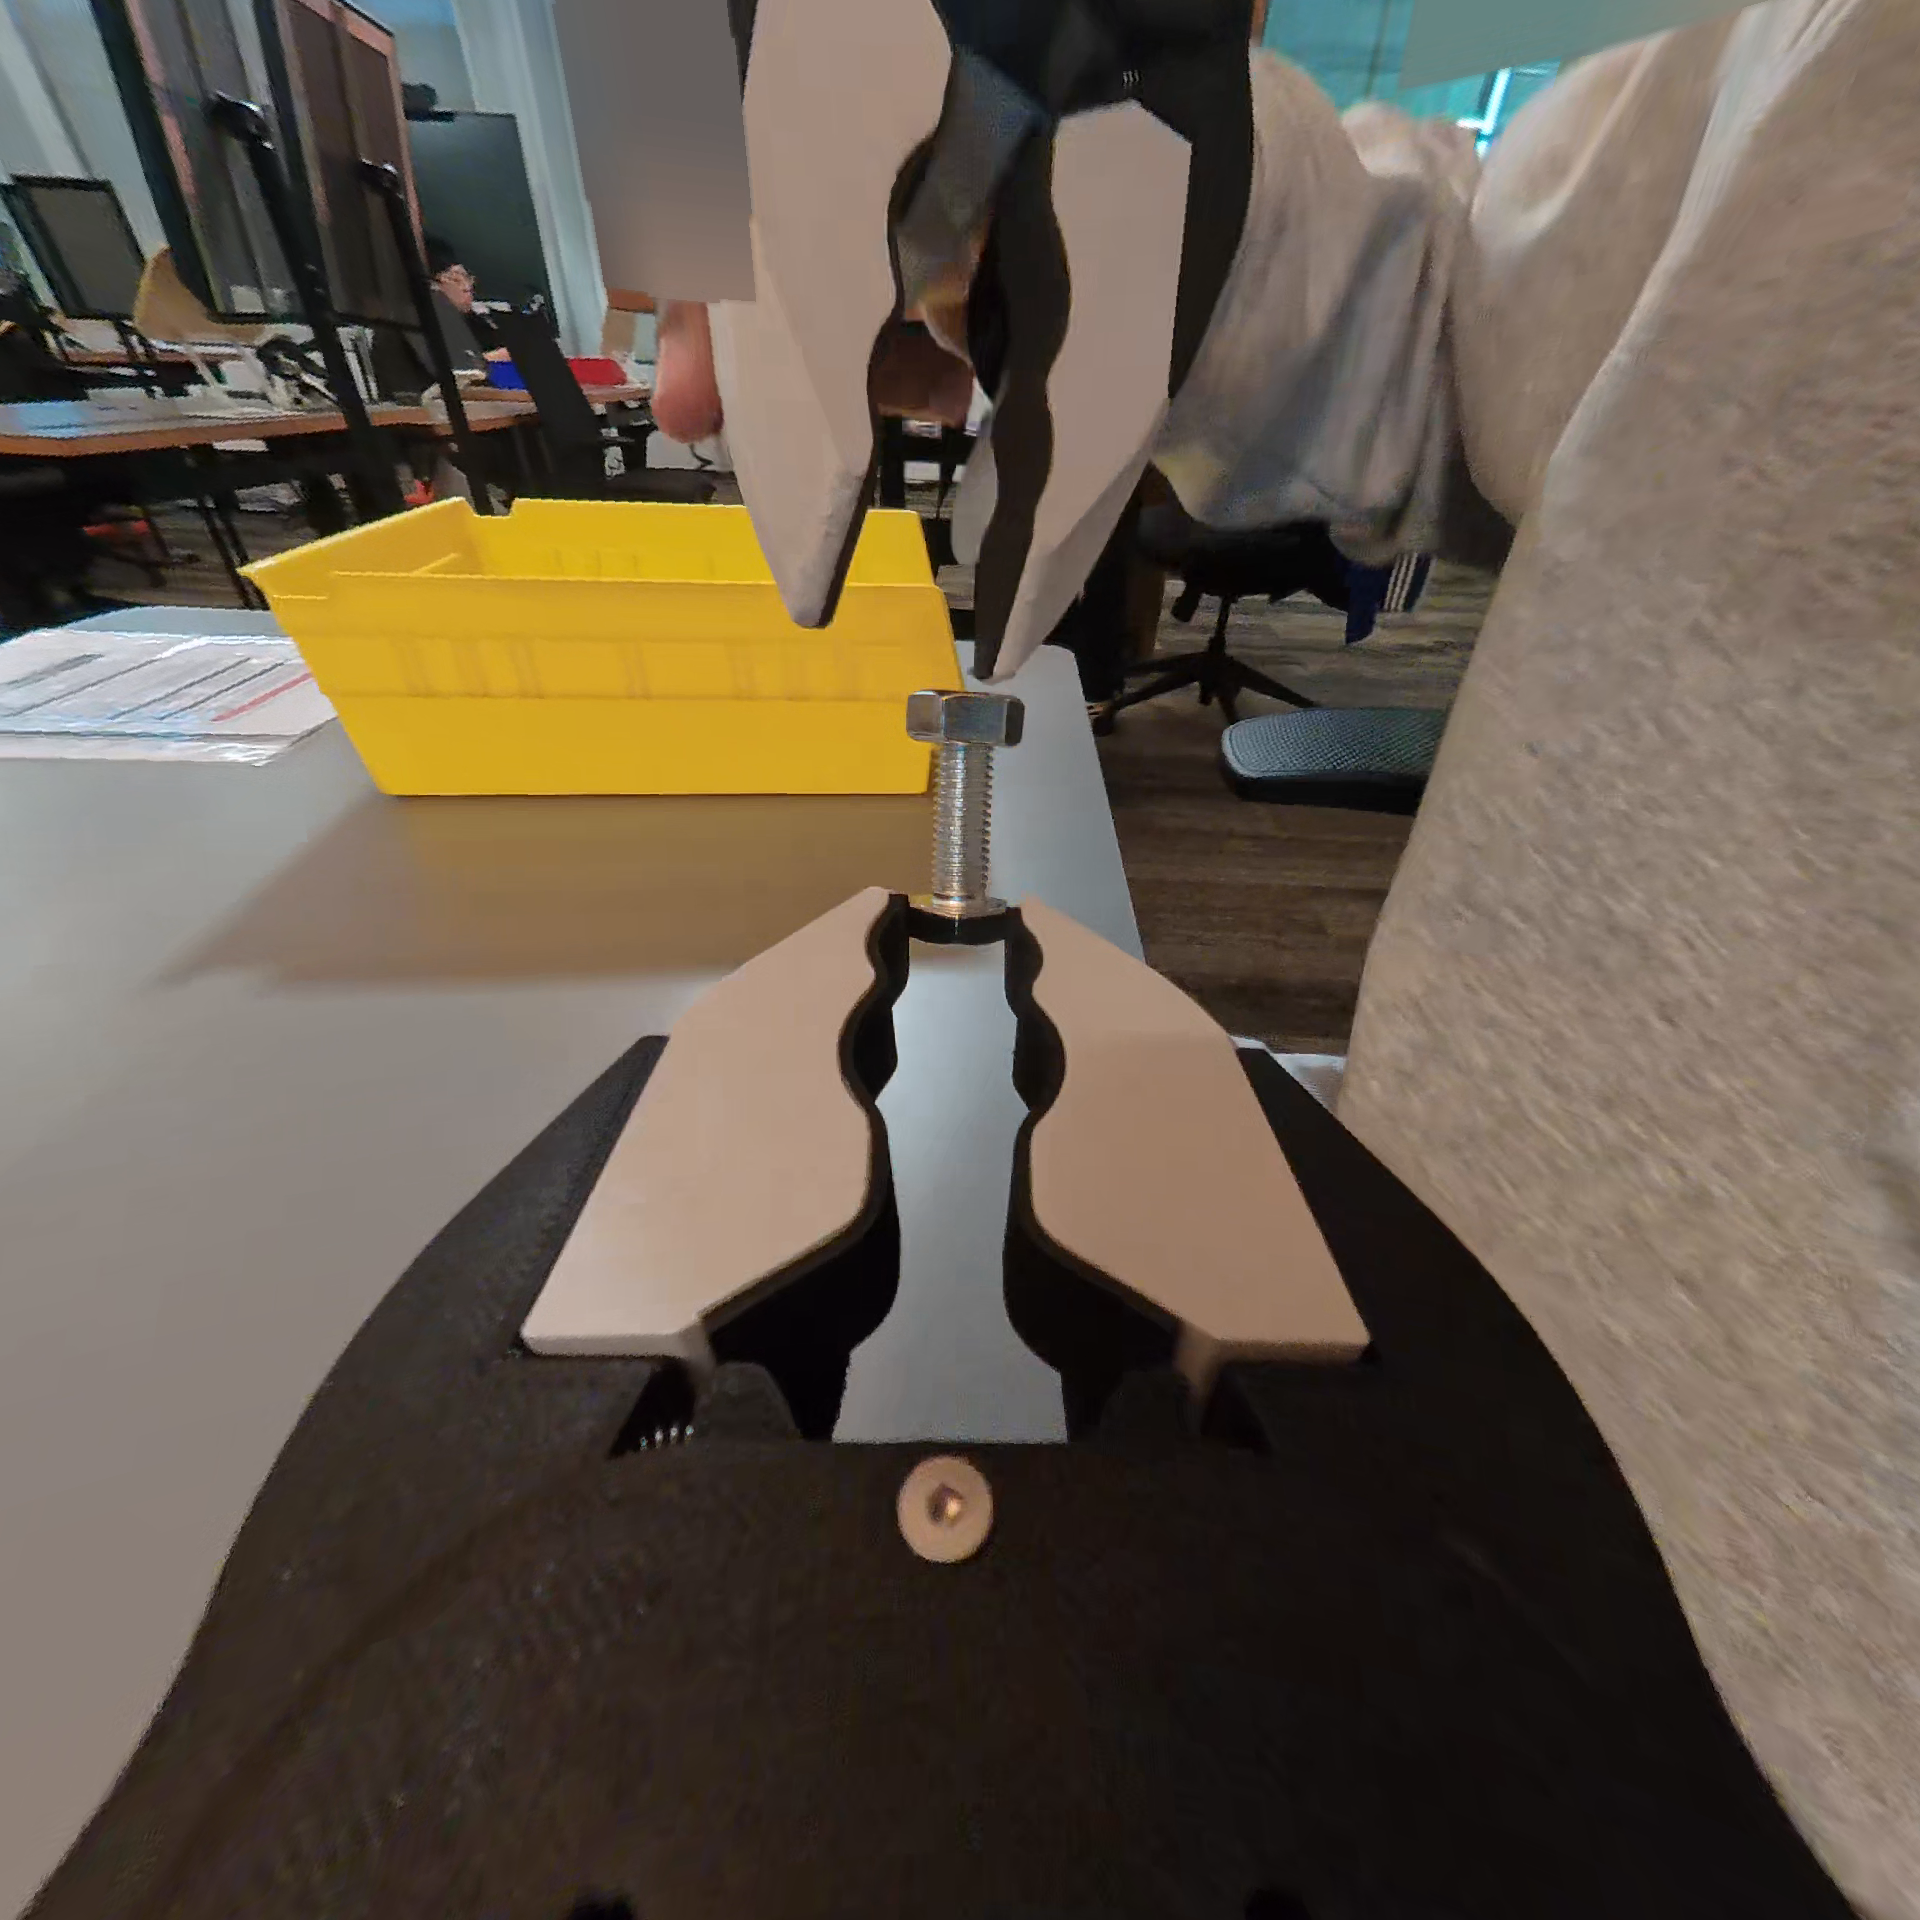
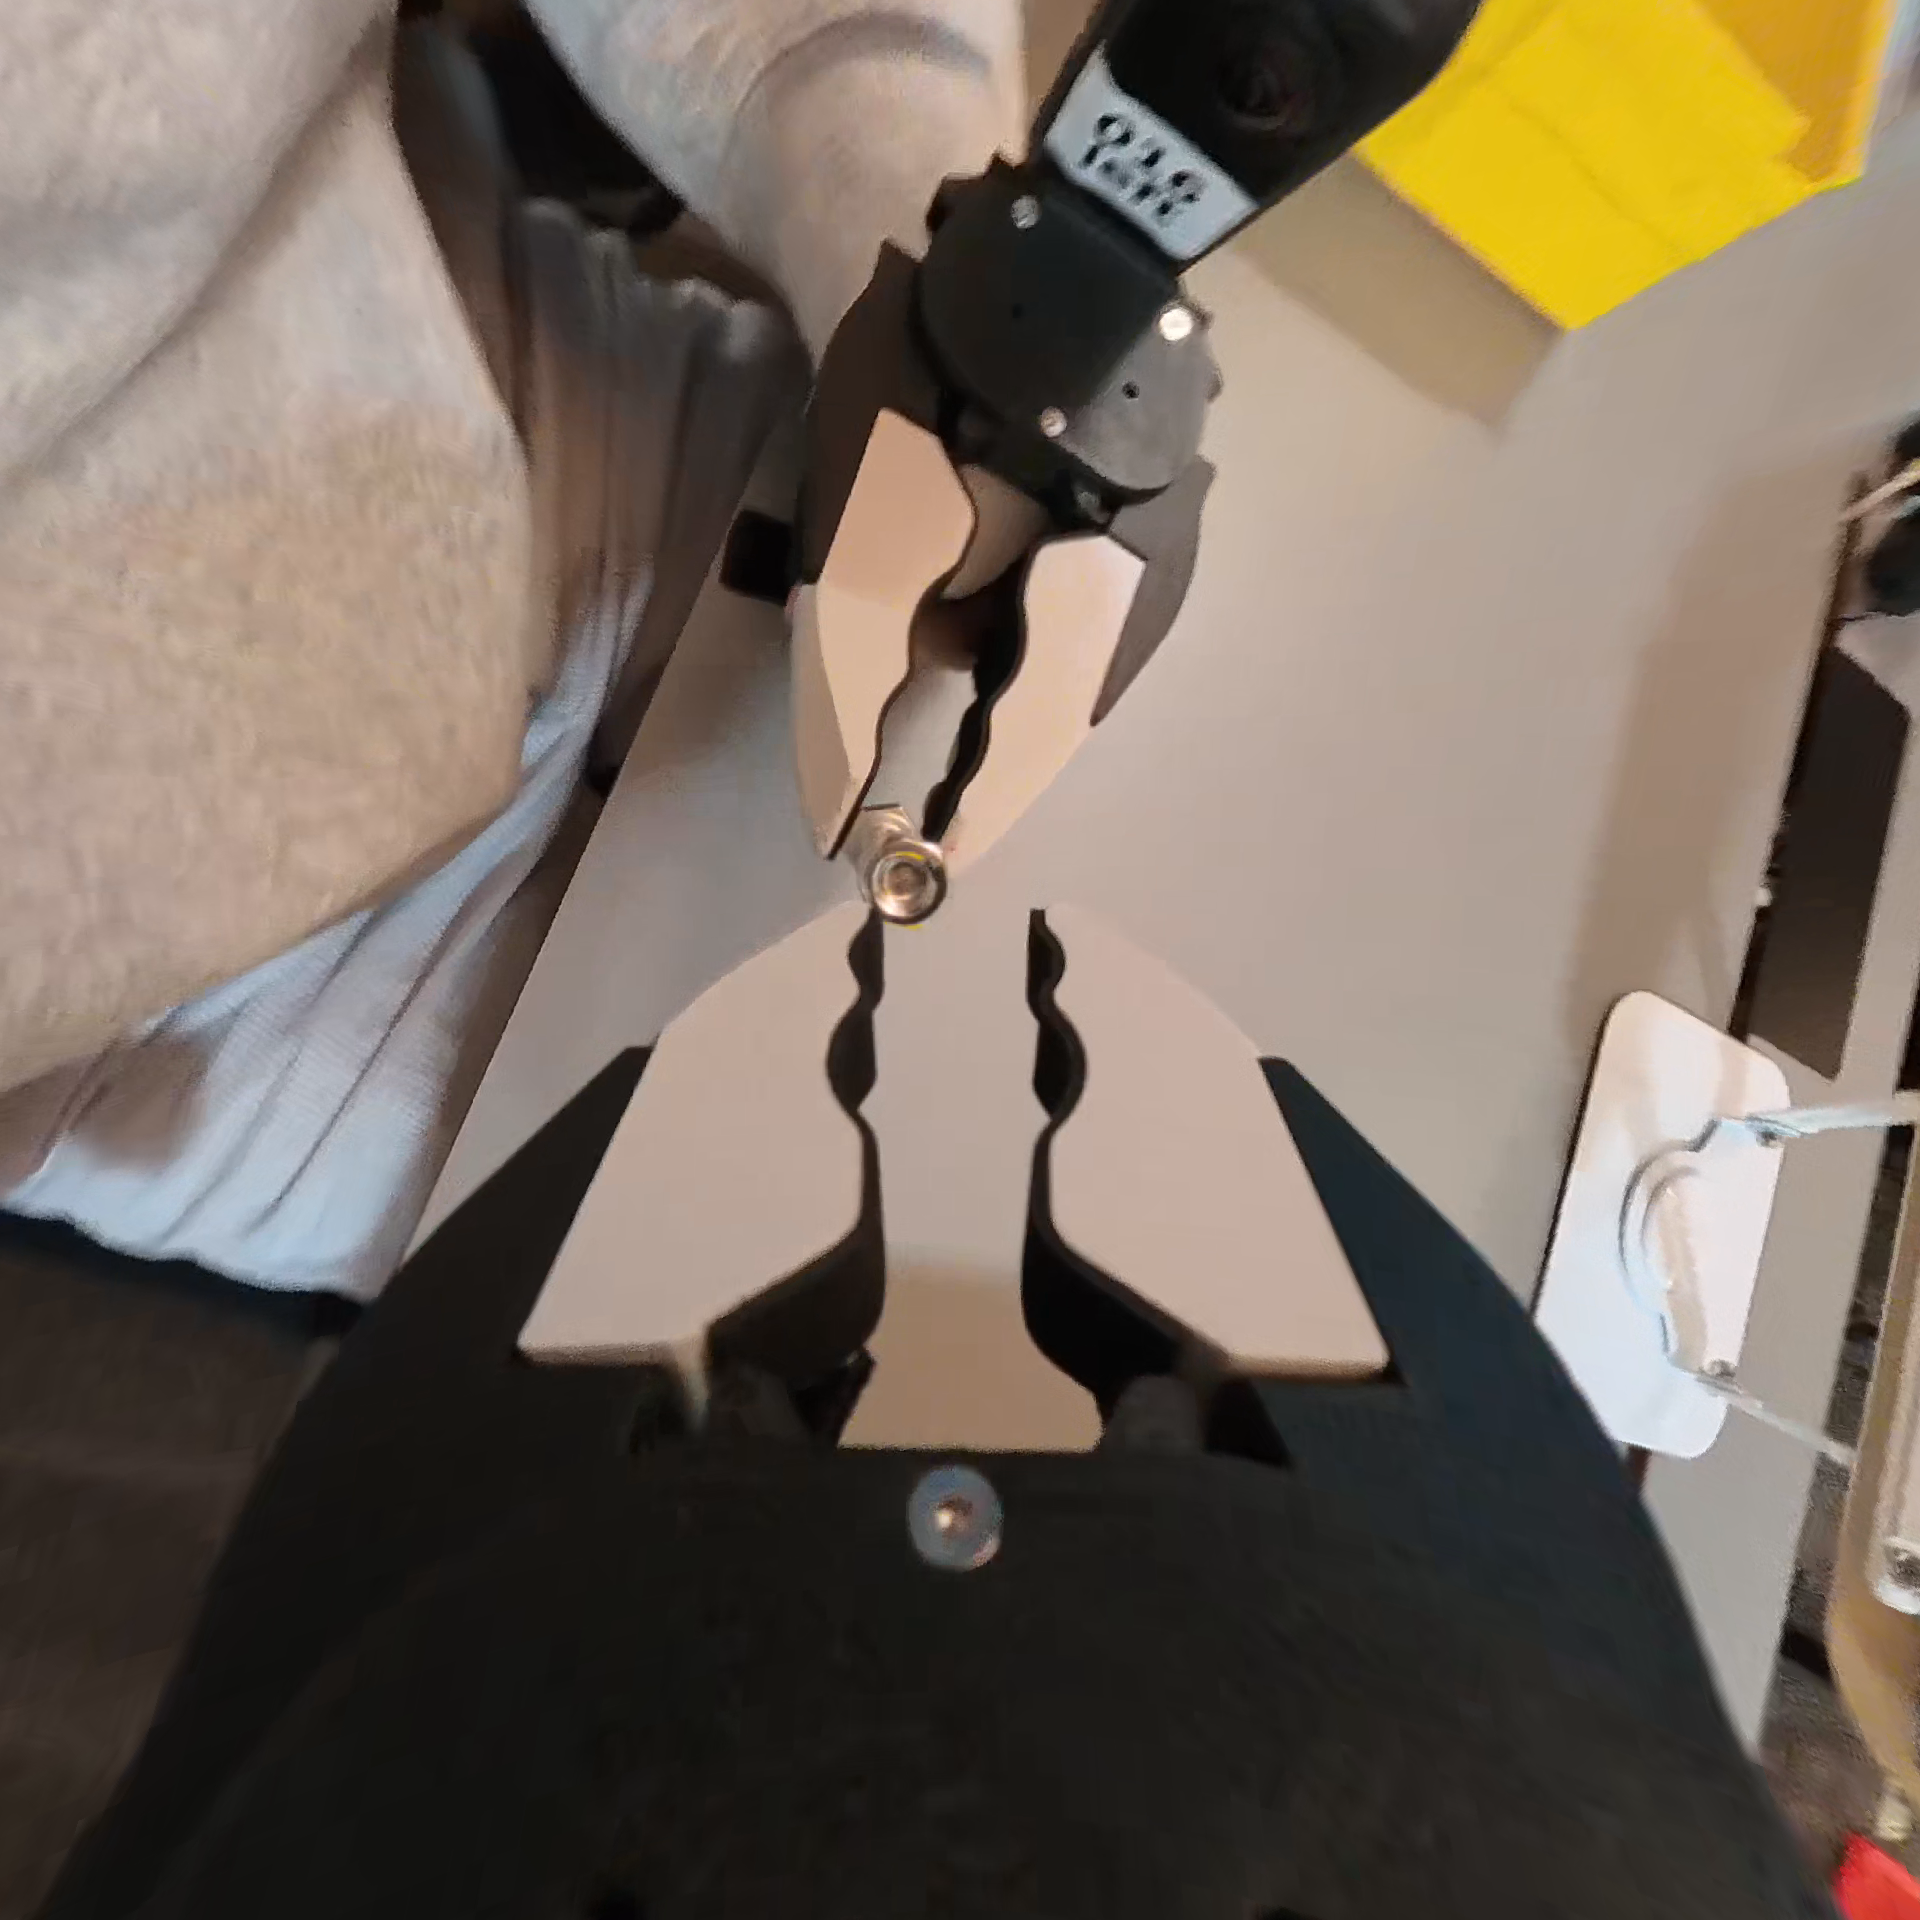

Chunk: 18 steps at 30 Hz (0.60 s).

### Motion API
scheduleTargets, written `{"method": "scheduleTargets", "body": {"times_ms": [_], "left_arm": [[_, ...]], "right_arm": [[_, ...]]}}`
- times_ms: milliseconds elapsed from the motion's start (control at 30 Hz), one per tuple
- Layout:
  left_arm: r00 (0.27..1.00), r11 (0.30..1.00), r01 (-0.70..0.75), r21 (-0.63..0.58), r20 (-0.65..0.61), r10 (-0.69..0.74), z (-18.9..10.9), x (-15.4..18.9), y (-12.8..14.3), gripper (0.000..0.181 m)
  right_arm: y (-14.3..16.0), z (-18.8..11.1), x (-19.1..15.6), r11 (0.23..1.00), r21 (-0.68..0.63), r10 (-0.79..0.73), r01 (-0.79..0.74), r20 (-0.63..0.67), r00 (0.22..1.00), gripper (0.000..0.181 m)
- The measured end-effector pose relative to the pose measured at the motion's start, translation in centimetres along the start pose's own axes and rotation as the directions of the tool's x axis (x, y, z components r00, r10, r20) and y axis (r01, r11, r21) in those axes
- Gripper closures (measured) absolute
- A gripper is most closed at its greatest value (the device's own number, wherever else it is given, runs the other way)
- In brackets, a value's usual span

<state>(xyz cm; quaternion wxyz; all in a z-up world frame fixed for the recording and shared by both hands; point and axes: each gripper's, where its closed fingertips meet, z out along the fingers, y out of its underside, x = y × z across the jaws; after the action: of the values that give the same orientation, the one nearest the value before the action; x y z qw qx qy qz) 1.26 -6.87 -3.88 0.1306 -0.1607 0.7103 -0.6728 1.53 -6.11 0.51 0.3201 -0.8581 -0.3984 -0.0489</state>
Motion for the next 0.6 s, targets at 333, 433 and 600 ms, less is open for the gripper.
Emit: {"method": "scheduleTargets", "body": {"times_ms": [333,433,600], "left_arm": [[0.999,0.999,0.032,0.031,-0.020,-0.032,-0.4,0.0,-0.3,0.163],[0.999,0.999,0.018,0.027,-0.029,-0.017,-0.3,0.3,-0.3,0.163],[1.000,0.999,-0.002,0.036,-0.009,0.002,-0.4,0.3,-0.3,0.163]], "right_arm": [[-0.5,1.2,-1.2,0.965,-0.178,-0.166,0.195,0.165,0.972,0.154],[-0.6,1.3,-1.1,0.953,-0.195,-0.201,0.231,0.162,0.966,0.161],[-0.6,1.3,-1.0,0.958,-0.231,-0.132,0.168,0.162,0.978,0.164]]}}
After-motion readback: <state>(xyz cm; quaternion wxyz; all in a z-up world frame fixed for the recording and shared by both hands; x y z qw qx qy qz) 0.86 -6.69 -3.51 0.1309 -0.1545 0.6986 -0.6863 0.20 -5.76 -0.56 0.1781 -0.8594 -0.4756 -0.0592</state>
